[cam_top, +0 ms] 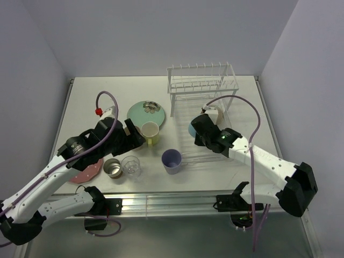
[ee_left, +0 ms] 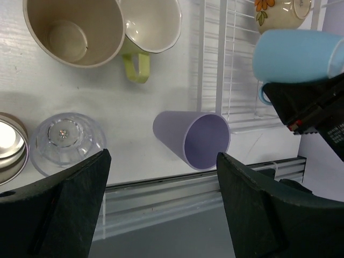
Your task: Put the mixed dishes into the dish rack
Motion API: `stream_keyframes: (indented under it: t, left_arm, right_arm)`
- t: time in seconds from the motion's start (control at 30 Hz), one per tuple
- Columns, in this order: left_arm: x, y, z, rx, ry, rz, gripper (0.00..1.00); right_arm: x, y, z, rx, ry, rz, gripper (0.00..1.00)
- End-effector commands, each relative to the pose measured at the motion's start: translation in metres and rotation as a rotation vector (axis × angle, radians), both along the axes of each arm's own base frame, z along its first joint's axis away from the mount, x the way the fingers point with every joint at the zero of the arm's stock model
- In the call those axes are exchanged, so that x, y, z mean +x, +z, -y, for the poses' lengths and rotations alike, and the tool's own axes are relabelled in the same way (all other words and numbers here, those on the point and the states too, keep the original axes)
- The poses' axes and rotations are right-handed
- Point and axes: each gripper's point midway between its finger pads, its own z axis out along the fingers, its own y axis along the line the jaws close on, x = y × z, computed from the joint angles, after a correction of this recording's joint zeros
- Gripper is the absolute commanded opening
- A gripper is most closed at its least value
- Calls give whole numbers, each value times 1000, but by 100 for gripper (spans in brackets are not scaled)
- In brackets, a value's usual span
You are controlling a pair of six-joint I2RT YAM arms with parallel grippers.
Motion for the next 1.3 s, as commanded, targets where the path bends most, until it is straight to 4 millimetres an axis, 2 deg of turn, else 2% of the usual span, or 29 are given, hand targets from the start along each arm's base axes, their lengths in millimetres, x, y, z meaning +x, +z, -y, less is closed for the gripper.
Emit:
stream_keyframes:
  t: [0.0, 0.13, 0.33, 0.63, 0.93, 1.13, 1.2, 1.23, 1.27]
  left_arm:
    - [-7, 6, 2, -33, -22, 0, 86]
    - [-10, 7, 2, -49, -27, 1, 86]
    - [-15, -4, 1, -41, -30, -39, 86]
    - [-16, 0, 3, -36, -44, -52, 86]
    - [-19, 1, 6, -31, -61, -74, 86]
    - [-17, 7, 5, -22, -61, -62, 86]
    - [-16, 8, 5, -19, -63, -59, 86]
    - [-15, 9, 6, -21, -64, -58, 86]
    - [-15, 9, 7, -19, -66, -57, 86]
  right_arm:
    - [30, 18, -10, -3, -47, 155, 0]
    - [36, 2, -16, -54, -47, 152, 0]
    - [42, -20, -21, -124, -56, 151, 0]
    - [55, -48, -21, -203, -72, 172, 0]
    - [70, -62, -36, -218, -53, 161, 0]
    - [78, -70, -38, -203, -49, 132, 1]
    - [79, -69, -37, -202, -48, 132, 19]
    - [81, -68, -38, -199, -44, 129, 38]
    - [82, -69, -37, -200, -48, 125, 44]
